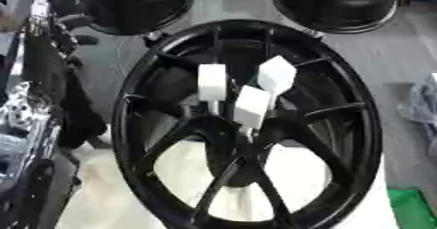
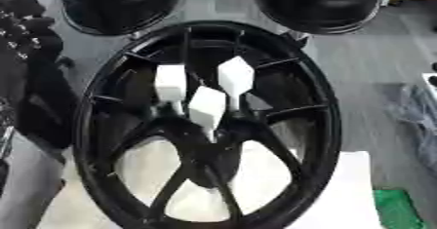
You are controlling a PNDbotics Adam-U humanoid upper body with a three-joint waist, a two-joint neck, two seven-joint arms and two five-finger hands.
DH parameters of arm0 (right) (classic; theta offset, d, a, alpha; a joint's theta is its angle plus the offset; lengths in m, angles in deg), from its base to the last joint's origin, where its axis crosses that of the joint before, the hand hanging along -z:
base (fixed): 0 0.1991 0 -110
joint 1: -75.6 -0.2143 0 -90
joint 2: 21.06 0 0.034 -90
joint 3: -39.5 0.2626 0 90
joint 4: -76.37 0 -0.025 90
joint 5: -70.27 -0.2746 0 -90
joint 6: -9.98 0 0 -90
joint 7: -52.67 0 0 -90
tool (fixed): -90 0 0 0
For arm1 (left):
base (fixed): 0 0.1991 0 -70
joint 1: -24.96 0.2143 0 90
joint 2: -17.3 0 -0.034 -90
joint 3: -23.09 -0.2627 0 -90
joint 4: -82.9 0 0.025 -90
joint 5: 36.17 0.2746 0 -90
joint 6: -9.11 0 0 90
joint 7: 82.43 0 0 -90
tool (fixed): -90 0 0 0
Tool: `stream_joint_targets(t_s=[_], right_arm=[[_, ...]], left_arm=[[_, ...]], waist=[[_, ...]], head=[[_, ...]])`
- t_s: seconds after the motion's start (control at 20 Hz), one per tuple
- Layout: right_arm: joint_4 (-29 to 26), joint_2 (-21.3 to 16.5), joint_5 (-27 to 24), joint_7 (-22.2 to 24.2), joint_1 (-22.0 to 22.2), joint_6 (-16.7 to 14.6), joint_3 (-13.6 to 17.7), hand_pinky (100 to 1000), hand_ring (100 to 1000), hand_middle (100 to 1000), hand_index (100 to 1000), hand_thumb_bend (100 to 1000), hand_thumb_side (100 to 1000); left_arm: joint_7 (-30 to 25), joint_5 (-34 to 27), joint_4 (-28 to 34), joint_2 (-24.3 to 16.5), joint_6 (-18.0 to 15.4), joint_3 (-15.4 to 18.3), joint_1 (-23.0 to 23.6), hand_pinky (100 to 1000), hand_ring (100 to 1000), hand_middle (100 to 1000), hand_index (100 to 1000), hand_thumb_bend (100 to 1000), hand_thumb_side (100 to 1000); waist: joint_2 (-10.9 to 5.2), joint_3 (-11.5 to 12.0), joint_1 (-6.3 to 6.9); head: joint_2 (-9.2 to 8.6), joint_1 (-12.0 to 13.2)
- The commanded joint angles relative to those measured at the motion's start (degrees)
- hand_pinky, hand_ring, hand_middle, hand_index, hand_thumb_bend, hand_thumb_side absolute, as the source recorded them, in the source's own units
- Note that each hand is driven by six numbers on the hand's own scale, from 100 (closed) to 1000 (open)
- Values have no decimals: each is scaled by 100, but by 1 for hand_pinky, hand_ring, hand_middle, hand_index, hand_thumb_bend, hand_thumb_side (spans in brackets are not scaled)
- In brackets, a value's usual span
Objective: Pull the pin out of the wheel hub.
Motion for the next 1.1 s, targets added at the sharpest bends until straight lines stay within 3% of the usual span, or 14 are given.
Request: stream_joint_targets(t_s=[0.05,0.2,0.25,0.4,0.55,0.85,1.1], right_arm=[[-107,-175,22,-10,-58,6,82,716,714,690,860,100,701],[-112,-184,6,-37,-77,-1,104,716,714,690,860,100,698],[-113,-187,-1,-43,-85,-4,109,716,714,690,860,100,695],[-118,-201,-24,-70,-80,-14,132,716,714,690,859,100,698],[-111,-228,-24,-77,-57,-12,132,716,713,690,859,100,697],[-113,-303,31,-34,-11,13,83,715,711,688,857,100,704],[-109,-316,83,6,-8,41,42,715,710,688,856,100,707]], left_arm=[[5,41,97,-157,-15,17,-85,590,719,676,768,100,817],[5,31,117,-161,-24,23,-119,593,736,702,778,100,816],[5,23,124,-170,-28,27,-131,597,759,752,799,100,813],[-39,-26,173,-521,-44,-39,-344,603,774,780,813,100,786],[-248,-188,271,-1298,-57,-320,-809,610,773,772,820,100,745],[-1075,-578,598,-3241,29,-1243,-1948,636,774,766,824,100,676],[-1975,-404,822,-4079,131,-1920,-2518,672,784,775,835,100,661]], waist=[[-99,-12,-4],[-84,-56,14],[-80,-68,18],[-85,-105,56],[-110,-122,105],[-141,-151,209],[-133,-199,248]], head=[[-63,-25],[-53,-68],[-49,-82],[-11,-154],[-9,-201],[1,-265],[28,-278]])
